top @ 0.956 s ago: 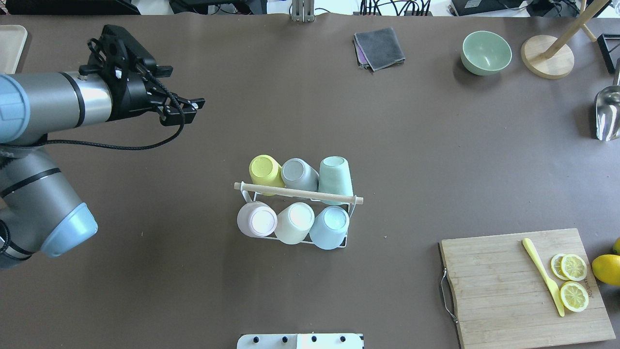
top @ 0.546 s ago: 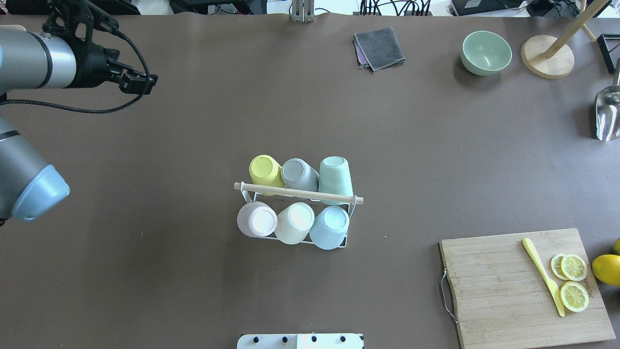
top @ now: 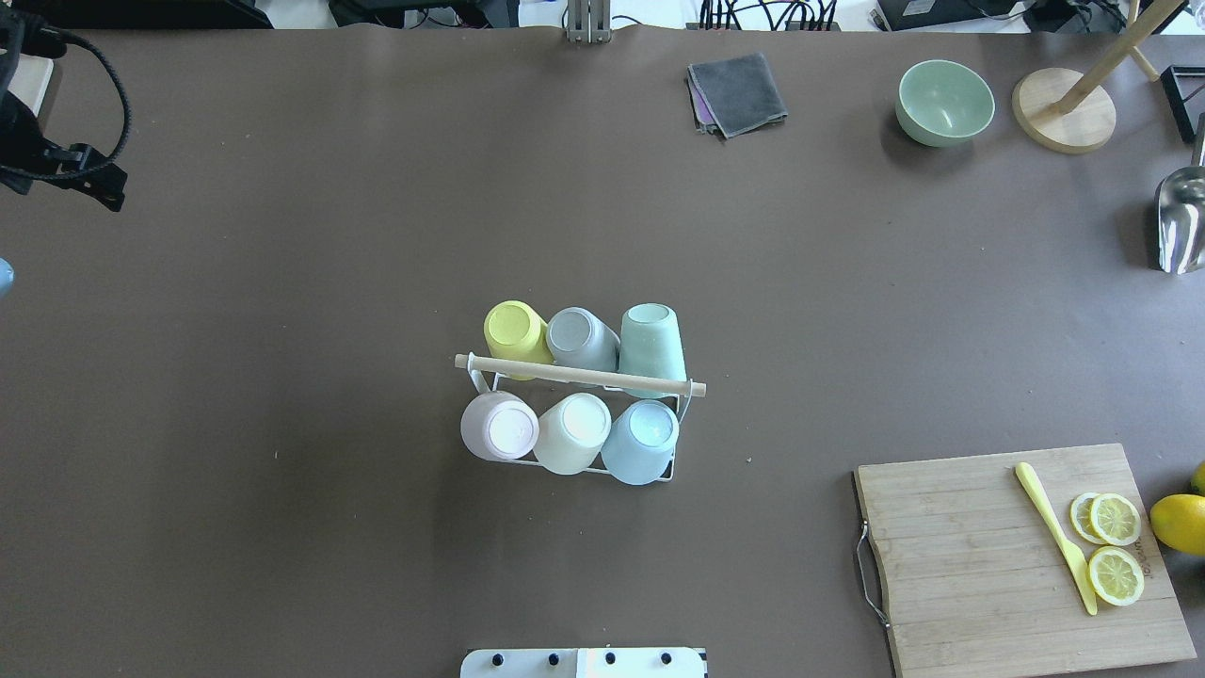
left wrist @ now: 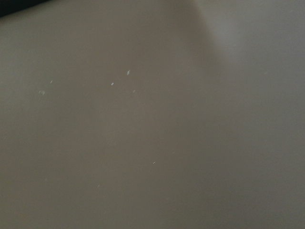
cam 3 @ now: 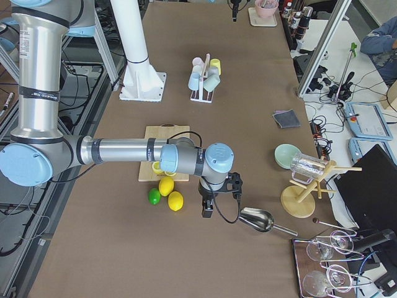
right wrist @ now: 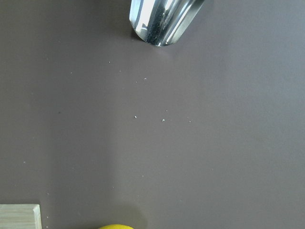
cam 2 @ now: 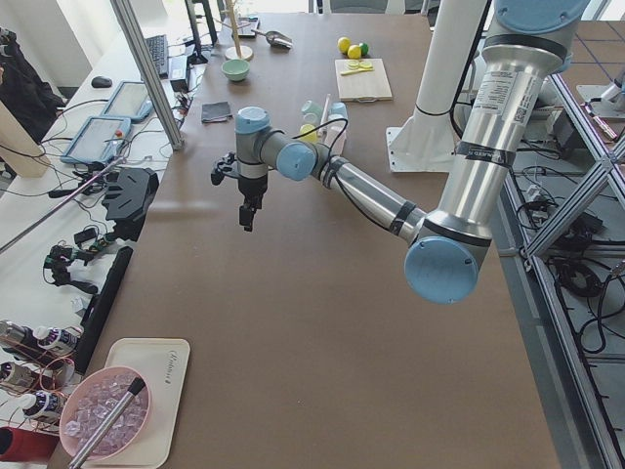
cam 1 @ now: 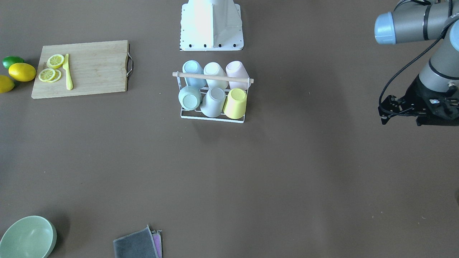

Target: Place cup on cup holder

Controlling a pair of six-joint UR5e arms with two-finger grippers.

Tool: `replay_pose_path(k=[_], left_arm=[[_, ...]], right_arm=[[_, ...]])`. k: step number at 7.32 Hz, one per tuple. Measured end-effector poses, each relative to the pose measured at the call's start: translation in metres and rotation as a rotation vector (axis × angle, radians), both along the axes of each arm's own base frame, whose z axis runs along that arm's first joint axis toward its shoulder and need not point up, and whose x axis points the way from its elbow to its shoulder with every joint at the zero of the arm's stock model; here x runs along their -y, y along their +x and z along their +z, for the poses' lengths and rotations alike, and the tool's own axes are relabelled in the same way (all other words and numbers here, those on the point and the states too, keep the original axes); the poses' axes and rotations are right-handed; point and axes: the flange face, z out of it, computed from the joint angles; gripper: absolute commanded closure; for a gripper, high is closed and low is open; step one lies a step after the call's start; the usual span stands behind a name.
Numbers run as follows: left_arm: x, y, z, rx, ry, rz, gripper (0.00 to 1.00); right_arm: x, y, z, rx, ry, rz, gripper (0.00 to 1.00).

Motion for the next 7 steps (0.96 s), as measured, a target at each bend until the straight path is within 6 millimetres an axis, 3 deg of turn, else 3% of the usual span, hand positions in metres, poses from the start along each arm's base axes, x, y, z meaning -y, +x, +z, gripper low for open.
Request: replay_pose_path(k=[2,5,7], left_arm=[[-0.010,-0.046,0.058,-0.048,-0.150,-0.047,0.02],[-0.062,-0.137,0.157,-0.106,-0.239,-0.030,0.02],[-0.097,-0.202,0.212,-0.157,-0.244,-0.037,0.02]], right_arm=[[0.002,0.000,-0.002,-0.001,0.005,0.000,0.00],[0.007,0.000,-0.008,0.001,0.016,0.001,0.00],[0.010,0.000,-0.010,0.001,0.022,0.001,0.00]])
